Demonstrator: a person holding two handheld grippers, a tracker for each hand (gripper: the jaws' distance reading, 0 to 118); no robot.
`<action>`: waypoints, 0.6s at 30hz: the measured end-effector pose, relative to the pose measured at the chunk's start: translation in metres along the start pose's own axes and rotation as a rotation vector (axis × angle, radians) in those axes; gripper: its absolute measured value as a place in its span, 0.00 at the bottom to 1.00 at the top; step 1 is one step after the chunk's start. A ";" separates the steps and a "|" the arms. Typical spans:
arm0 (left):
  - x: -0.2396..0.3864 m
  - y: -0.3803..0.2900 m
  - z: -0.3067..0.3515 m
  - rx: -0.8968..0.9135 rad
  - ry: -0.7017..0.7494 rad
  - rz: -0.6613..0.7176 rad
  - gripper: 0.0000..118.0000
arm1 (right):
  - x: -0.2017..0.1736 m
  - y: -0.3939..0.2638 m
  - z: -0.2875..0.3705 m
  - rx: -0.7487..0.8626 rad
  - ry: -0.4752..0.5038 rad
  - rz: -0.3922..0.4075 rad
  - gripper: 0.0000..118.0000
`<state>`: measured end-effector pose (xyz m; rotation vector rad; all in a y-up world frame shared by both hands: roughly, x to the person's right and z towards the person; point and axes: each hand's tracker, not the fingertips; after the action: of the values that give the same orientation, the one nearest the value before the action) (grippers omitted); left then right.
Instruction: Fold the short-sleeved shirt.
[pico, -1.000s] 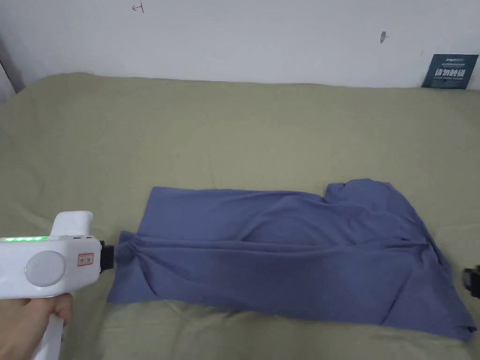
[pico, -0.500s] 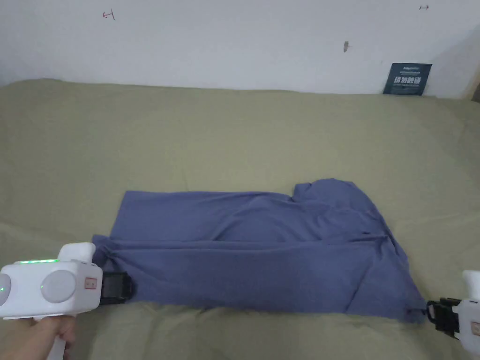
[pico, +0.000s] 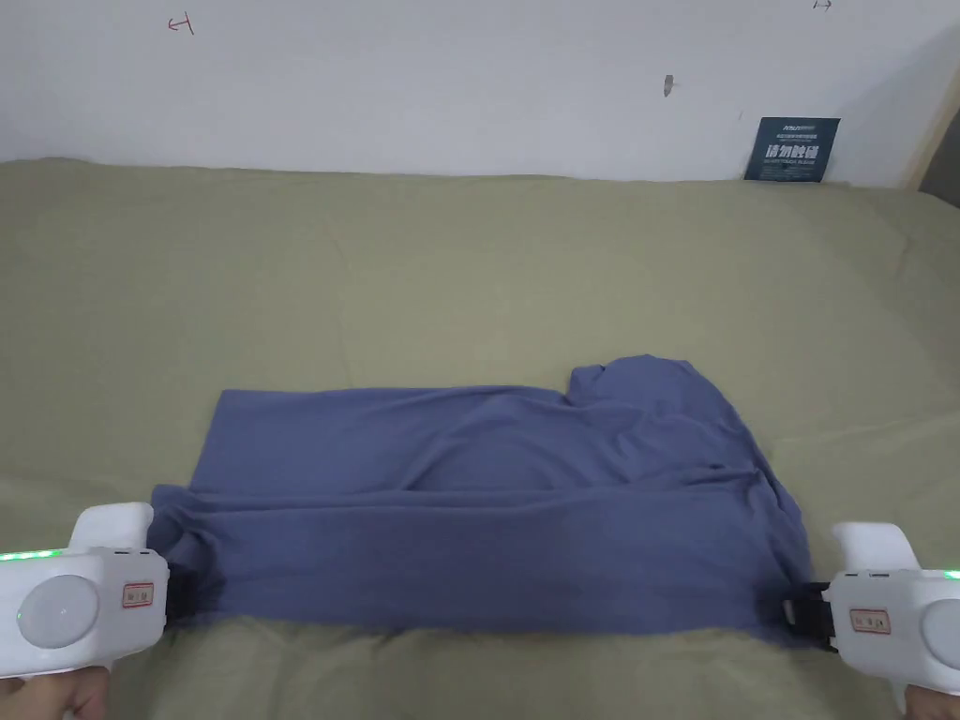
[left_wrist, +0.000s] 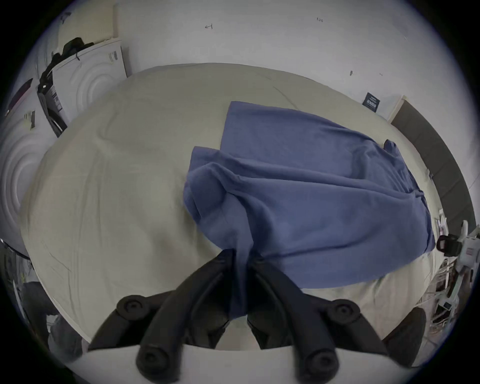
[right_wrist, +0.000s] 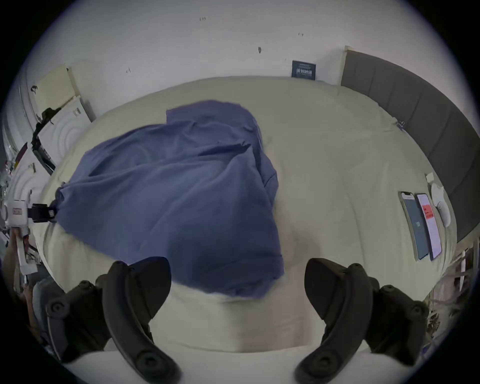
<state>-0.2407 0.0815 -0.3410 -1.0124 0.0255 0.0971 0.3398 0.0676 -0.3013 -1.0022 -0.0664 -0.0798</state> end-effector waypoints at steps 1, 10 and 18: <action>0.000 0.001 0.002 0.000 -0.002 -0.004 0.09 | -0.001 -0.001 0.011 0.047 -0.004 0.000 0.71; -0.005 0.001 0.039 0.037 0.004 -0.039 0.07 | 0.009 -0.008 0.052 0.069 0.040 0.081 0.04; -0.024 -0.075 0.080 0.015 0.007 -0.042 0.07 | 0.005 -0.089 0.097 0.052 0.090 0.132 0.04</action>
<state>-0.2592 0.1085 -0.2332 -0.9977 0.0110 0.0553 0.3342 0.1013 -0.1743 -0.9476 0.0793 -0.0021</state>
